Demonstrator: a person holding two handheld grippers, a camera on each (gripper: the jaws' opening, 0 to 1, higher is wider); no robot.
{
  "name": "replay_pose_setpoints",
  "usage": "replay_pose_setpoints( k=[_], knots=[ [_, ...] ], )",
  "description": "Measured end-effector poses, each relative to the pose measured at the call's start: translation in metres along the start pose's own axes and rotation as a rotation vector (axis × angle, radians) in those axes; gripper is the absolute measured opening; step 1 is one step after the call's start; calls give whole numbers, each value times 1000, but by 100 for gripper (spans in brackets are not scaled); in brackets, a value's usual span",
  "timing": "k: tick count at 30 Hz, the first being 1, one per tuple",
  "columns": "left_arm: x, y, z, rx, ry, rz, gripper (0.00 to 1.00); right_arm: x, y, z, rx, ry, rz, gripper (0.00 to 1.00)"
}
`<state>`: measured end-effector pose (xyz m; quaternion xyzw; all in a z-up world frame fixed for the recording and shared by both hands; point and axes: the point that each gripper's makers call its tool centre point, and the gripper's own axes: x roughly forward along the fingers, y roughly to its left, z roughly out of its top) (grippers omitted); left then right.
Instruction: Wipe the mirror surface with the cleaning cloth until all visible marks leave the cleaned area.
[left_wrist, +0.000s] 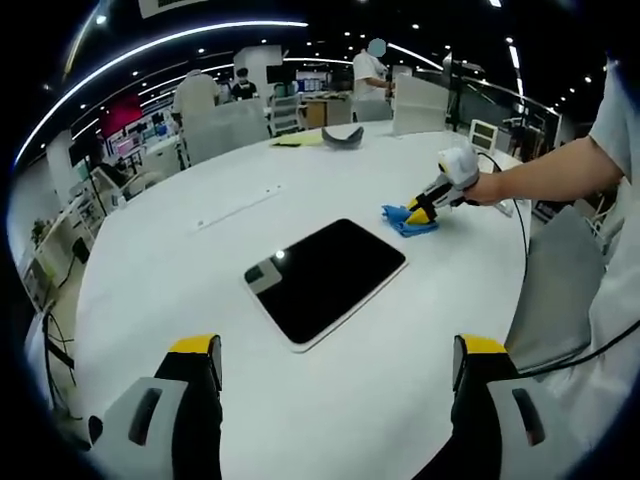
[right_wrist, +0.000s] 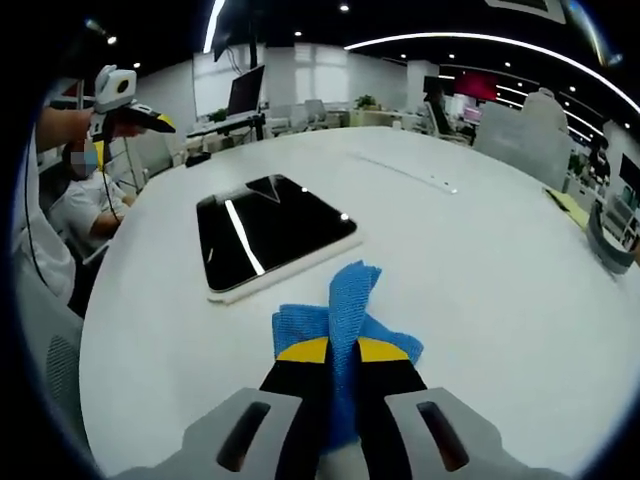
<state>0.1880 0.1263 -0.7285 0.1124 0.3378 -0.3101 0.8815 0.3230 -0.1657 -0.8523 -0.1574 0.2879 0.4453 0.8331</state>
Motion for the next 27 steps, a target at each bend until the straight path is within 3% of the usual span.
replay_pose_setpoints(
  k=[8,13,16,27],
  knots=[
    [-2,0,-4,-2,8,8,96,0,0,0,9,-11,-6,3],
    [-2,-1,-1,-13,-6,5,96,-1,-1,2,89,-17,-5,3],
    [0,-2,0,-16,-9,3,96,-3,-3,4,93,-21,-19,3],
    [5,-4,4,-3,-17,-14,96,-33,-14,38,95,-88,-73,3]
  ],
)
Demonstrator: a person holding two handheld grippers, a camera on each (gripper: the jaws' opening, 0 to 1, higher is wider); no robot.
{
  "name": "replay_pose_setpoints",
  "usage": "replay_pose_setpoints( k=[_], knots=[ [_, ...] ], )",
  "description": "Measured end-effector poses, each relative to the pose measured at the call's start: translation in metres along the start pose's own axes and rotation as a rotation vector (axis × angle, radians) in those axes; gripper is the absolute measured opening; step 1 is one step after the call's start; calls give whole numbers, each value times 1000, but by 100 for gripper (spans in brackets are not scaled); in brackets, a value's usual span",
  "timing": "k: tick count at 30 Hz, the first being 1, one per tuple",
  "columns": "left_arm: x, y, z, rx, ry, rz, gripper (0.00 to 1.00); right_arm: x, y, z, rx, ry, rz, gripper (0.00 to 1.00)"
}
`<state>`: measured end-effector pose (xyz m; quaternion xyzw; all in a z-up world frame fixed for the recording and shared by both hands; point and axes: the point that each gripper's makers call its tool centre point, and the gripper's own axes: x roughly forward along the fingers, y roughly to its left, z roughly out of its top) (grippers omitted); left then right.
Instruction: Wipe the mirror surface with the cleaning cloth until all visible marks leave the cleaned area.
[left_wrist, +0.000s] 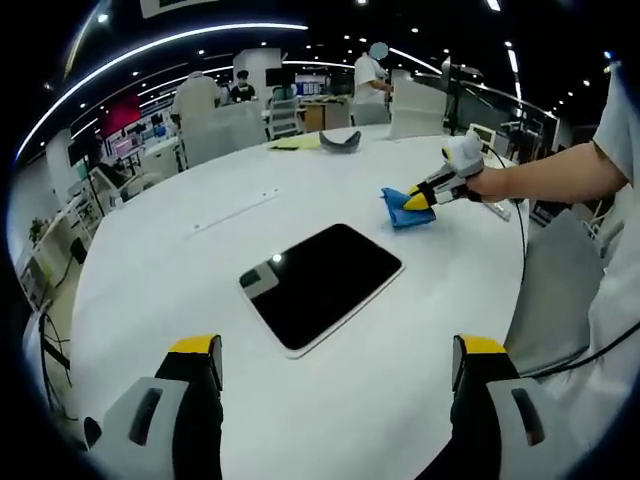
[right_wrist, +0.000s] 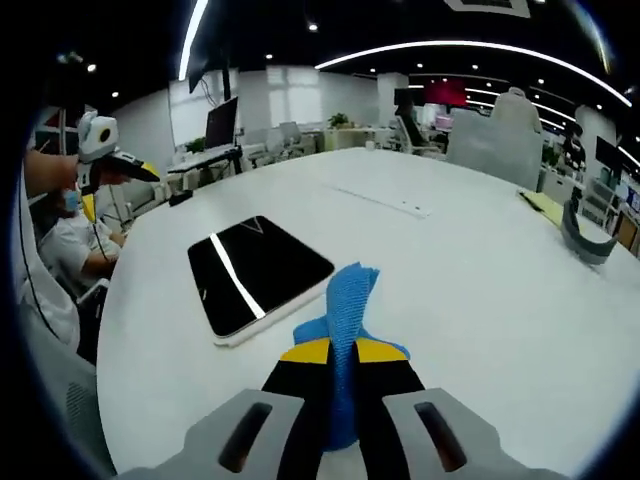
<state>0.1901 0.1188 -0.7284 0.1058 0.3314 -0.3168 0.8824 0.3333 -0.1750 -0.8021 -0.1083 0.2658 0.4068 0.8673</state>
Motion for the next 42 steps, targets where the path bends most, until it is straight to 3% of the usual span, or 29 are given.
replay_pose_setpoints(
  k=[13,28,42],
  knots=[
    [0,1,0,15,-4,-6,96,7,11,10,-23,5,9,3],
    [3,-4,-3,14,-17,-24,96,45,42,60,-62,-43,71,3],
    [5,0,-19,-37,-23,-1,96,87,76,94,-106,-50,142,3]
  ],
)
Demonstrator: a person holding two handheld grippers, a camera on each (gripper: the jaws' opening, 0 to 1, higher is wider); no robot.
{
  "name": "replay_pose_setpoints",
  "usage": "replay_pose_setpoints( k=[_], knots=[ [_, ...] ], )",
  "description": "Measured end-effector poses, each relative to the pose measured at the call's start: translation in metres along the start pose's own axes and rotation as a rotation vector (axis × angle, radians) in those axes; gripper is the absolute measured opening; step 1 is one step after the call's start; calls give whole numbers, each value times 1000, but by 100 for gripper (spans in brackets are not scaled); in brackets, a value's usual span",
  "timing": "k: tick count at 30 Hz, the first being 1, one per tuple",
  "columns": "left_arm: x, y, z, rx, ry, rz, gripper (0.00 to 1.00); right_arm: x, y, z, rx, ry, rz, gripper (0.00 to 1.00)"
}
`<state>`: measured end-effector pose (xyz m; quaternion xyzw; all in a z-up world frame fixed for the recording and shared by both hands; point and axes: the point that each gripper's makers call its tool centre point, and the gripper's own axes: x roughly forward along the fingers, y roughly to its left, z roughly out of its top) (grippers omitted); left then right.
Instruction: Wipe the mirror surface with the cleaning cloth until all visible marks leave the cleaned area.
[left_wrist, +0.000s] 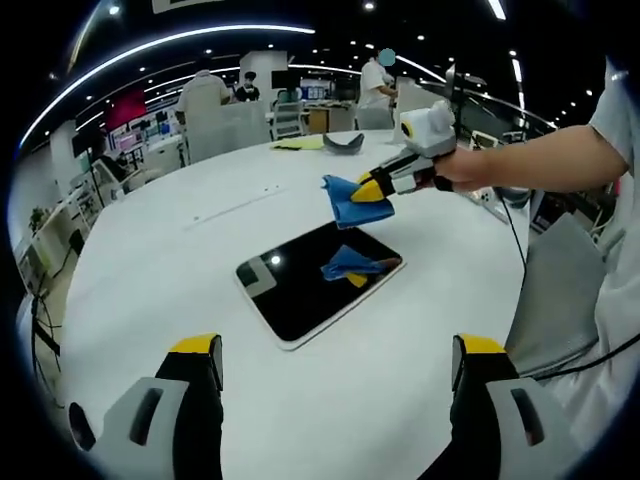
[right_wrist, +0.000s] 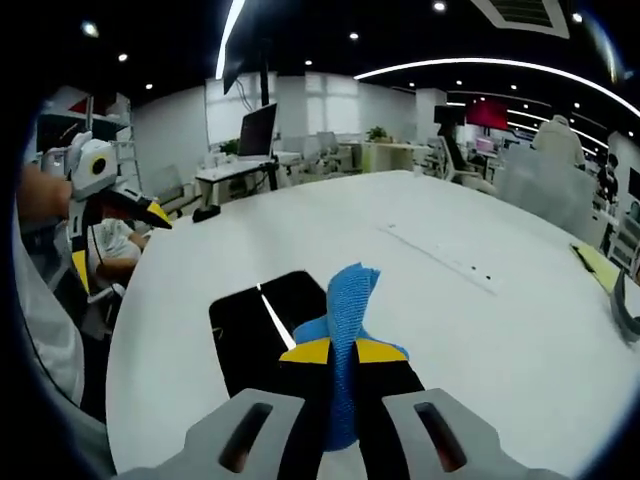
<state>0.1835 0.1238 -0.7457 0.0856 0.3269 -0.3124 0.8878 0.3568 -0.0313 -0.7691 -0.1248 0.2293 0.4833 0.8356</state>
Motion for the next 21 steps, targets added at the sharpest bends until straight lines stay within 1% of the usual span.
replay_pose_setpoints(
  k=[7,15,21],
  knots=[
    [-5,0,-2,-6,-3,4,96,19,13,21,-27,-15,36,2],
    [-7,1,-3,-16,-11,12,95,39,23,34,-48,-13,72,2],
    [-7,-1,-2,-26,-21,10,95,57,30,43,-41,-13,97,3]
  ],
)
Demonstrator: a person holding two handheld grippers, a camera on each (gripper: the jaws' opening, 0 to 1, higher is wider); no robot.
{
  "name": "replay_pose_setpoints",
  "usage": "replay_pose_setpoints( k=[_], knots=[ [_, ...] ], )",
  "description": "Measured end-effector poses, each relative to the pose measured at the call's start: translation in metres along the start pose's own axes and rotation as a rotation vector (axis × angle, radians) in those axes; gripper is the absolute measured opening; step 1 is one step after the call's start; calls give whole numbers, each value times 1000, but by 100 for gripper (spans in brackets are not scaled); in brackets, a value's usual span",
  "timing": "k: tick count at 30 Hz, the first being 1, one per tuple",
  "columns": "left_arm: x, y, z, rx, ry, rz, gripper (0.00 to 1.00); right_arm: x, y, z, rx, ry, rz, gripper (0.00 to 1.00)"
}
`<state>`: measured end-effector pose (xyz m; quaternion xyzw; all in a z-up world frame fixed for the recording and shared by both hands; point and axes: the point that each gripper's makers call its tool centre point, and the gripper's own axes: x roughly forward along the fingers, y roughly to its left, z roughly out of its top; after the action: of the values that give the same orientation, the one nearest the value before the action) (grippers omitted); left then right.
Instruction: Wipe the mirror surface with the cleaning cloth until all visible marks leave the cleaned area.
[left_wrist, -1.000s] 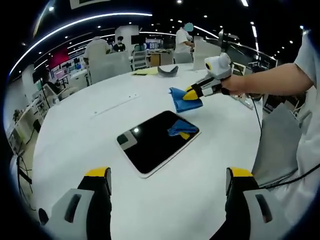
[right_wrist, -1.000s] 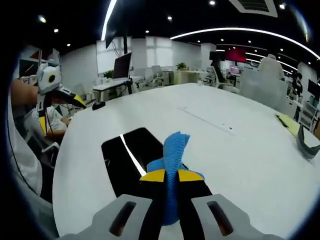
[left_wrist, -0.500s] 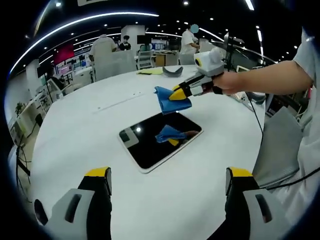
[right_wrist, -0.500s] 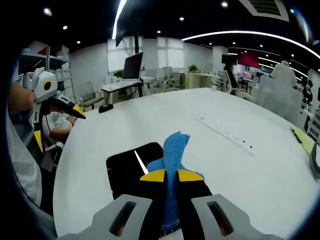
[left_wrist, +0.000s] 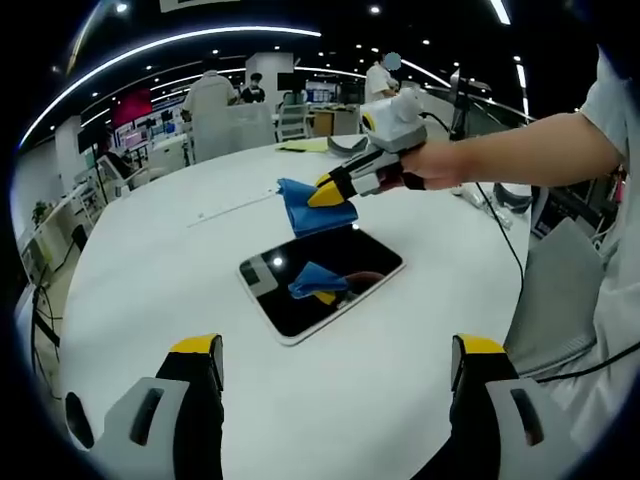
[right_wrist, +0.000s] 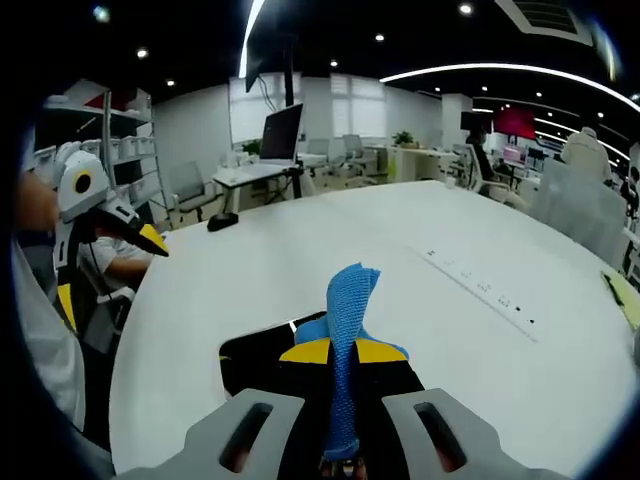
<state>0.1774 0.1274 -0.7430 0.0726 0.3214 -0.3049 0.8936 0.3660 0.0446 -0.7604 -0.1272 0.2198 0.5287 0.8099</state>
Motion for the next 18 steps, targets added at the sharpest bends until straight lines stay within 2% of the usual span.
replay_pose_setpoints(
  k=[3,5,18],
  knots=[
    [-1,-3,-3,-10,-3,-1,95,10,2,5,-8,1,11,3],
    [-2,-6,-4,-15,-6,-1,95,14,2,7,-54,8,3,2],
    [-7,-13,-7,-21,-9,-5,95,40,16,33,-79,-12,41,3]
  ],
)
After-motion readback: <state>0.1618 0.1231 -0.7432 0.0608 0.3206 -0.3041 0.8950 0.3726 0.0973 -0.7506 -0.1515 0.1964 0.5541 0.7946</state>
